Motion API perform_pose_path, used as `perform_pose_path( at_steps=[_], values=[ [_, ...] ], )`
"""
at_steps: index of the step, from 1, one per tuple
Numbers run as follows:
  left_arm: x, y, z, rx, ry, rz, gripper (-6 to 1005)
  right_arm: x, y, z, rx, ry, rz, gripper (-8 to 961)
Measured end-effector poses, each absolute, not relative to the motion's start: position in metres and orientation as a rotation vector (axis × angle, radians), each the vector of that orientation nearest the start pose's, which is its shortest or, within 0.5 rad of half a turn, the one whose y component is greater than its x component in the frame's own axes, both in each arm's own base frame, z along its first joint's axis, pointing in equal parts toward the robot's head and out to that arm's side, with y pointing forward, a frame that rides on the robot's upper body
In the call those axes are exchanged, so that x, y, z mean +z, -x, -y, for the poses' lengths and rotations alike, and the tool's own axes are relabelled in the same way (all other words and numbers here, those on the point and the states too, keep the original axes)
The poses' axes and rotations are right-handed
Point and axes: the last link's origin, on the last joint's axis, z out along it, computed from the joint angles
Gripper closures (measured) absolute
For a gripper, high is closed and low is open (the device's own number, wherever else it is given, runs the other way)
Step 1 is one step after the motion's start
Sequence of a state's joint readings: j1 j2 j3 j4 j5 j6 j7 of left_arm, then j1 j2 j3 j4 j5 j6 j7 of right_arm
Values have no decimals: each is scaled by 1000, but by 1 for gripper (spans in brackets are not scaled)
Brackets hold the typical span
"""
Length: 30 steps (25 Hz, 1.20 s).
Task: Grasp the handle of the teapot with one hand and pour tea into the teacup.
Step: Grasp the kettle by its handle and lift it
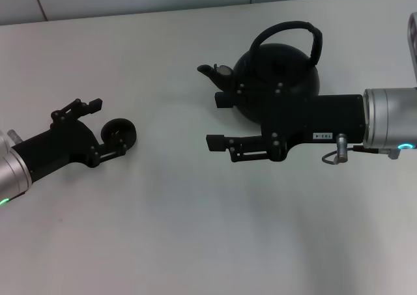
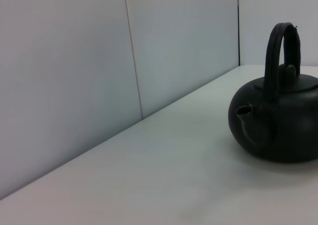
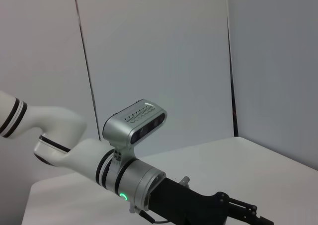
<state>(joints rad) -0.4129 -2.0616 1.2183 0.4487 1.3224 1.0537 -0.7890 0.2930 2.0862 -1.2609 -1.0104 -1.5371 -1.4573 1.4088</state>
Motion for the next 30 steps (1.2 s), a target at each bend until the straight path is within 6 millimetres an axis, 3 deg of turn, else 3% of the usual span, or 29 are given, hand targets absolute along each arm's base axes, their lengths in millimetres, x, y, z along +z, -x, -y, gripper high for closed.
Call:
perform_pose_path(
  at_steps=[7, 20, 30],
  values=[
    [-32, 296, -325, -529, 2406, 243, 127, -10, -211, -303, 835, 2752, -332, 274],
    [8, 265, -316, -848, 2480, 303, 125, 4, -229, -304, 862, 2584, -437, 283],
    [16, 260, -316, -891, 2497, 290, 125, 30, -252, -284, 884, 2463, -487, 289]
  ],
)
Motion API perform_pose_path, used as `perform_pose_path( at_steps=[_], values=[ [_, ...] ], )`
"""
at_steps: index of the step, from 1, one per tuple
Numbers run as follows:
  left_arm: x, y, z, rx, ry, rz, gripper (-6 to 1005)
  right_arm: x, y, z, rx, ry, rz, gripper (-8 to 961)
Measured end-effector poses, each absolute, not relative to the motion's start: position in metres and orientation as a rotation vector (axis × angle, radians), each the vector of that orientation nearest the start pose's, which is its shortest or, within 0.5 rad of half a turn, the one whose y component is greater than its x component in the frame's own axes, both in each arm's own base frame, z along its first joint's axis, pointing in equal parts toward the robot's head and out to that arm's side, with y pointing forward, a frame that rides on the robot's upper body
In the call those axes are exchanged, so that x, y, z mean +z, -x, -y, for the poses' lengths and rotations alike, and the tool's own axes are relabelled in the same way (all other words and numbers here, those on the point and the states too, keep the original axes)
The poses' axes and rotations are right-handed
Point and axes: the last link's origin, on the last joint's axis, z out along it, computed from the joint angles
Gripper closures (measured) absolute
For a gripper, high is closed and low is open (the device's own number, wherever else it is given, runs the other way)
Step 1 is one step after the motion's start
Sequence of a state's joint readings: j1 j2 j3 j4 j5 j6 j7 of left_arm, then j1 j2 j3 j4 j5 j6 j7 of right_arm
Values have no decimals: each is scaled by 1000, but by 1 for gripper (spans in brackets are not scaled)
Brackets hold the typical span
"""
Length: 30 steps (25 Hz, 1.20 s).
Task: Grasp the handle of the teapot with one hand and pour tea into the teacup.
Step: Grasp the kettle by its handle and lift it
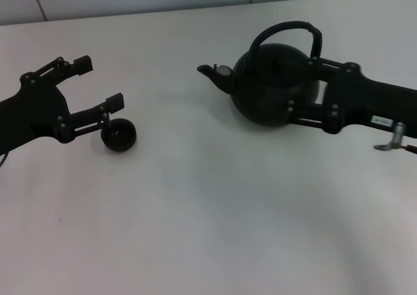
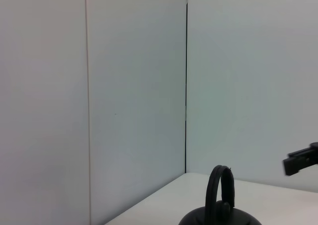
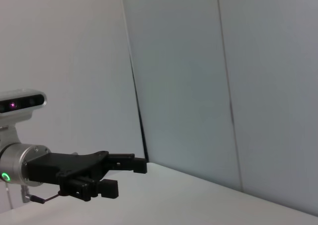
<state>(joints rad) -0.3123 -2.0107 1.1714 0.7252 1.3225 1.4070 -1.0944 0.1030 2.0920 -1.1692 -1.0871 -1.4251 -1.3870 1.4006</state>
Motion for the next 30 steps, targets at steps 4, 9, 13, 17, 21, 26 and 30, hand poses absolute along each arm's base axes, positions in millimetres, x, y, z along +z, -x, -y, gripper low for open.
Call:
perform_pose_path(
  at_steps=[4, 9, 13, 17, 21, 26, 30],
  values=[
    [16, 262, -317, -880, 2490, 297, 125, 38, -263, -270, 864, 2419, -510, 292],
    [16, 266, -319, -853, 2482, 305, 125, 52, -284, -260, 829, 2330, -558, 296],
    [17, 268, -319, -836, 2481, 313, 125, 70, -305, -253, 804, 2227, -588, 298],
    [16, 268, -318, -846, 2479, 320, 125, 82, -317, -250, 785, 2159, -600, 301],
    [16, 269, -316, -852, 2479, 328, 125, 86, -326, -252, 784, 2110, -620, 304],
    [15, 268, -315, -858, 2481, 330, 125, 85, -335, -265, 766, 2053, -655, 307],
    [14, 269, -315, -860, 2480, 335, 125, 77, -335, -280, 757, 2045, -656, 310]
  ],
)
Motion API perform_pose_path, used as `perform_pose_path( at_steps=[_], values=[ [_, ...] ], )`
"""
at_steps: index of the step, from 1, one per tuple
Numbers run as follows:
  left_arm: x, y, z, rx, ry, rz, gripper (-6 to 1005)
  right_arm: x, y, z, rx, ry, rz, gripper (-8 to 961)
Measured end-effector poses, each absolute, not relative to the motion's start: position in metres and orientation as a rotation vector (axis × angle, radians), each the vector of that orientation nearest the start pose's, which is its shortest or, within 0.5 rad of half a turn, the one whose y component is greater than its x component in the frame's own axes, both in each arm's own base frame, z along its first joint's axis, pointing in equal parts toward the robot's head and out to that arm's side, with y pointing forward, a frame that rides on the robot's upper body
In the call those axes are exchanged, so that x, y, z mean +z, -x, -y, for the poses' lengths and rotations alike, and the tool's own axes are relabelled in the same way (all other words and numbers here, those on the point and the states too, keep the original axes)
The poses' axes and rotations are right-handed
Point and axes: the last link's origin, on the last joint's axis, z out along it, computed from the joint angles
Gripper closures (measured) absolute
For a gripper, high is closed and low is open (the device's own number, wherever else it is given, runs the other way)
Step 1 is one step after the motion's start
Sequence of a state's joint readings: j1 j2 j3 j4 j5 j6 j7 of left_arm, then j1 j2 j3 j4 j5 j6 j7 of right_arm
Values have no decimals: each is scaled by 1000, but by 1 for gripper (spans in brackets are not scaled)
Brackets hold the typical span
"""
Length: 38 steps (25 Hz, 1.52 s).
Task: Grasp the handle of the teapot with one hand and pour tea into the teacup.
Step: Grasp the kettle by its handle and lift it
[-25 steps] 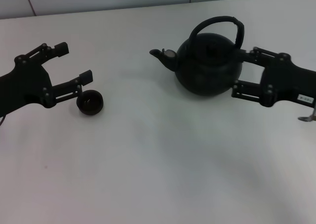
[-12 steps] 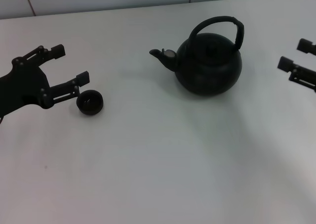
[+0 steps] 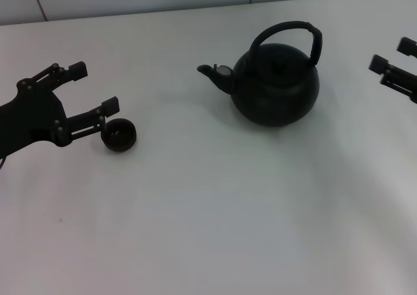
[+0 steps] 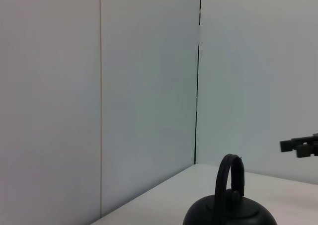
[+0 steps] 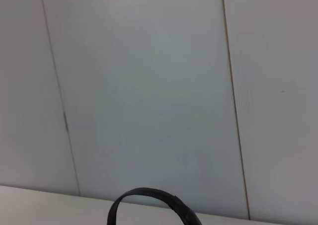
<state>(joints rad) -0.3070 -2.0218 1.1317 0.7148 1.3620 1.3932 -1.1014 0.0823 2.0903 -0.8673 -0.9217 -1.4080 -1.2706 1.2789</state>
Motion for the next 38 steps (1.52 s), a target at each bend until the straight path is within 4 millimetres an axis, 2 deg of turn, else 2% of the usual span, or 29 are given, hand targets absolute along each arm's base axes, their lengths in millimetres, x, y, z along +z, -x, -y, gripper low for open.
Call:
perform_pose_path(
  at_steps=[5, 12, 23, 38],
  values=[
    [14, 268, -315, -865, 2478, 336, 125, 63, -332, -301, 762, 2056, -660, 313],
    [15, 267, -316, -875, 2465, 335, 125, 51, -329, -316, 761, 2066, -684, 318],
    [16, 264, -319, -873, 2463, 324, 125, 31, -330, -327, 758, 2066, -762, 326],
    [16, 264, -319, -871, 2462, 322, 125, 24, -325, -345, 721, 2051, -773, 336]
  ],
)
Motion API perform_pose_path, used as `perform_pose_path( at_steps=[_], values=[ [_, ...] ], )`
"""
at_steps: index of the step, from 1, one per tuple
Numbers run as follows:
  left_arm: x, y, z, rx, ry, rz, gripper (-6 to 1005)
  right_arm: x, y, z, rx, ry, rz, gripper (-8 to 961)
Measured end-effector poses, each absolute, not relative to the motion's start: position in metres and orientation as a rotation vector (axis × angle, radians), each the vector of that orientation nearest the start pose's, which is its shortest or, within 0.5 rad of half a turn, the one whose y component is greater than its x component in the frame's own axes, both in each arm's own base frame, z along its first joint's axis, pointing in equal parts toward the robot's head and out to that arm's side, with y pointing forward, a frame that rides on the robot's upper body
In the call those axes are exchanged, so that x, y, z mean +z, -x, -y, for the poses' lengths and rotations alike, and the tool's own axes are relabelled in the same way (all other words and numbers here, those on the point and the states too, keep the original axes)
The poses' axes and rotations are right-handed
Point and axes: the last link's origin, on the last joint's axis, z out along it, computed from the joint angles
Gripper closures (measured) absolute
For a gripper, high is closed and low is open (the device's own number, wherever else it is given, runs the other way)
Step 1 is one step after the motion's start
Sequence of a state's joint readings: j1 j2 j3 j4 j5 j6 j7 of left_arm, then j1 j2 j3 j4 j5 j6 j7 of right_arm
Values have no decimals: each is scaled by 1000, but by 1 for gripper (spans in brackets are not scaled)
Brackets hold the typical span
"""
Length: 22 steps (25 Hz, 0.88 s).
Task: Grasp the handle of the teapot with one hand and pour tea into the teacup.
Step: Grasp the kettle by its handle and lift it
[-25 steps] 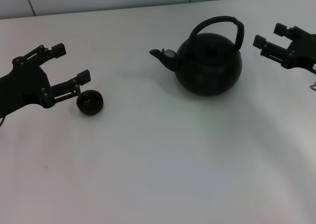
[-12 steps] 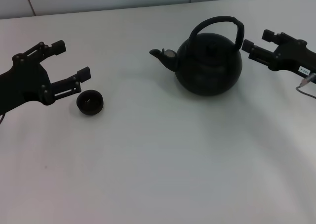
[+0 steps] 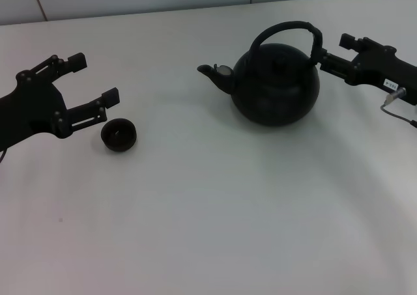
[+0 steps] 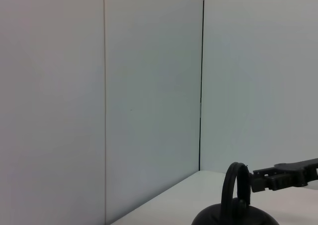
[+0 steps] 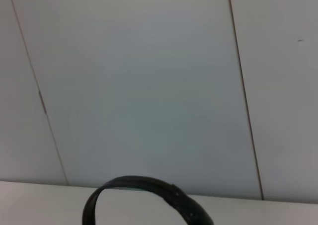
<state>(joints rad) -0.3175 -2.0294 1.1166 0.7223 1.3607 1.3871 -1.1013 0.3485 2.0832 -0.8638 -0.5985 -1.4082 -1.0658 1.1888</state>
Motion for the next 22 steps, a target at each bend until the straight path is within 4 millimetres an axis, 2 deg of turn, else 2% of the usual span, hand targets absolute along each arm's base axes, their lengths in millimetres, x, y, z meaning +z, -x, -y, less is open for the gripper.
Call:
perform_pose_path(
  at_steps=[9, 11, 15, 17, 22],
  values=[
    [15, 264, -317, -863, 2489, 310, 125, 20, -320, -355, 709, 2052, -774, 342],
    [12, 267, -312, -801, 2564, 271, 125, 19, -318, -357, 713, 2057, -775, 343],
    [13, 269, -310, -765, 2597, 249, 125, 19, -317, -359, 714, 2060, -772, 346],
    [34, 274, -308, -642, 2693, 229, 125, 19, -316, -360, 715, 2059, -770, 348],
    [46, 278, -307, -612, 2722, 237, 125, 18, -318, -361, 699, 2051, -779, 351]
  ],
)
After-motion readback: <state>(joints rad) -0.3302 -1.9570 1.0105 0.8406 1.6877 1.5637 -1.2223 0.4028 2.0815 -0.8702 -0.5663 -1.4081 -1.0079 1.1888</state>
